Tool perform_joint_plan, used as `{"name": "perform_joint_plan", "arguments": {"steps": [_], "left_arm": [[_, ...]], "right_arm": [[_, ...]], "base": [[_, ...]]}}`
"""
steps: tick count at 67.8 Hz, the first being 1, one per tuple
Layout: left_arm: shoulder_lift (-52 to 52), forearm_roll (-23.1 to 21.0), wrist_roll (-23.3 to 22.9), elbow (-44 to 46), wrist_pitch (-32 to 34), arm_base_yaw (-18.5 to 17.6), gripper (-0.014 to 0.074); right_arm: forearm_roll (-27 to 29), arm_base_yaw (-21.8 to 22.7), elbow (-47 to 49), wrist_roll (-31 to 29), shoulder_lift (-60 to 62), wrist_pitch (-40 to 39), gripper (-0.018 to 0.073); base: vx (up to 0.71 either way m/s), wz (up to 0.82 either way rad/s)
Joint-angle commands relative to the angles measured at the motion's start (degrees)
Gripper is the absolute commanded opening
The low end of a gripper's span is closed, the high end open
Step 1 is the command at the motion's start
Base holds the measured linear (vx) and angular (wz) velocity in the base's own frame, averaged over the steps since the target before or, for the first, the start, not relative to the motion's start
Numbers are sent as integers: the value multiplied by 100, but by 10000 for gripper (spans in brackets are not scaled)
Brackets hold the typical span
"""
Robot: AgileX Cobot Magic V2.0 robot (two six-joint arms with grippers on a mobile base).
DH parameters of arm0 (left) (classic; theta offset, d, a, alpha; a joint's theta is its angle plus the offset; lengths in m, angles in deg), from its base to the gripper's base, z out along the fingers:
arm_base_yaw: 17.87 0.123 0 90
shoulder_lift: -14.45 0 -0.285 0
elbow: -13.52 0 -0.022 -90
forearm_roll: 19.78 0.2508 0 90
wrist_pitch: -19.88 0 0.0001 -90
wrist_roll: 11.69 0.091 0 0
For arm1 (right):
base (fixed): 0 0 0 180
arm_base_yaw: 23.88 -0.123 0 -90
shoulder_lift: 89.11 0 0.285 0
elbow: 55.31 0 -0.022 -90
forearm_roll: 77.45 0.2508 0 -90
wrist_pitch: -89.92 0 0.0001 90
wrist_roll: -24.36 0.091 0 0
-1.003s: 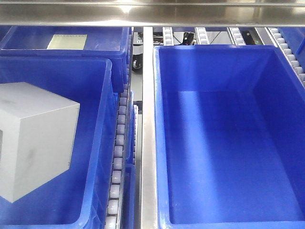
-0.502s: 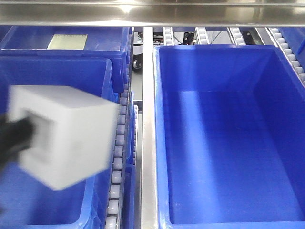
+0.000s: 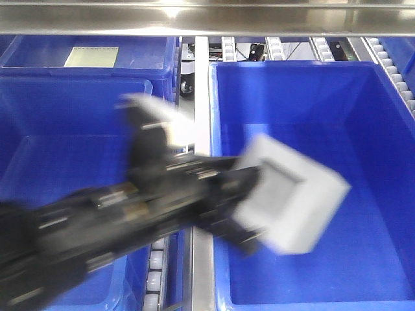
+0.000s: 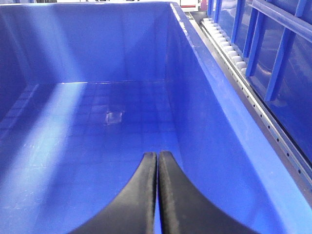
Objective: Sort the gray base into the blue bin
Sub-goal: 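Swing the left arm over the empty blue bin farther from it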
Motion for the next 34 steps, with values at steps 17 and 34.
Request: {"name": "perform_joint_plan", "arguments": {"steps": [17, 34], "left_arm": [[-2645, -104, -369, 2750, -831, -116, 46], [-3486, -104, -358, 3509, -1469, -223, 60]], "right_arm": [[-43, 27, -10, -70, -104, -337, -5], [-43, 27, -10, -70, -104, -337, -5]], "base": [[0, 0], [0, 0]]}}
